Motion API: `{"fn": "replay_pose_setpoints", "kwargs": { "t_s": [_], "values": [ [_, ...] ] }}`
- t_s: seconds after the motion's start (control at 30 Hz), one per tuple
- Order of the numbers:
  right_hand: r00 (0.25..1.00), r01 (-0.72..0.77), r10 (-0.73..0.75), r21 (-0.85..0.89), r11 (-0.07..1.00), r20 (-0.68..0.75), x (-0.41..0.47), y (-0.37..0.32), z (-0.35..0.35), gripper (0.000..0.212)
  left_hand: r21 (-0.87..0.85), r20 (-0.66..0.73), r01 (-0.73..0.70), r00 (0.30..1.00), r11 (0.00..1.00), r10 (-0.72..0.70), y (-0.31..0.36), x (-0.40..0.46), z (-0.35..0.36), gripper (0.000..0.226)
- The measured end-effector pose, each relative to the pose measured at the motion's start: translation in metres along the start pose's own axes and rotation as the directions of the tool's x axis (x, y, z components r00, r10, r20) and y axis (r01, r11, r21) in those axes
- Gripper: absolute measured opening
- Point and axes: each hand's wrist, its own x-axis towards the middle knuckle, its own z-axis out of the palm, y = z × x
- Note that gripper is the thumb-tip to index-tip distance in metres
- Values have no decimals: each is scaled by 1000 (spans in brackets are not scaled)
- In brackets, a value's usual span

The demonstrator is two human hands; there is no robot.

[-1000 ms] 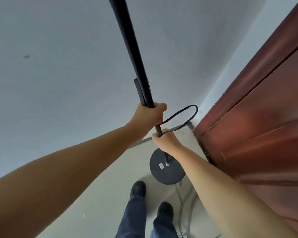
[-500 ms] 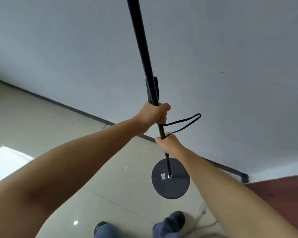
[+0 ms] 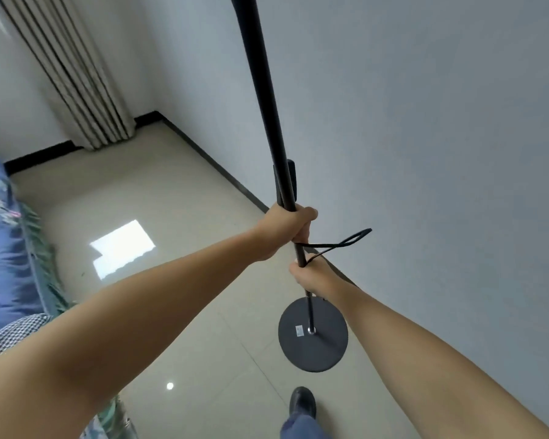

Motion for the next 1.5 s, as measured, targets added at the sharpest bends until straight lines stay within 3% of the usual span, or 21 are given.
{"fn": "replay_pose_setpoints", "kwargs": {
  "t_s": [0.37,0.57,0.67,0.8,1.03,1.3,1.5],
  "values": [
    [950,220,-187,-114,969,249,171,-231,113,15,104,-298,29,955,994,4,29,95,-266,54],
    [900,310,-245,-135,941,359,279,-392,183,21,109,-490,105,871,988,-39,63,161,-444,47],
    [872,373,-290,-151,915,395,301,-432,199,27,155,-465,114,885,981,-30,70,175,-487,46],
    [853,424,-320,-189,886,412,383,-526,253,31,142,-531,125,847,982,-31,71,228,-610,45],
    [891,336,-232,-222,915,389,511,-666,323,30,134,-514,132,856,982,-45,84,325,-790,46],
    [932,287,-240,-150,946,271,664,-830,348,39,285,-391,130,920,950,-9,128,471,-969,45],
    [941,245,-204,-131,961,269,792,-933,368,34,254,-372,164,926,953,-61,140,585,-1091,52]
  ]
}}
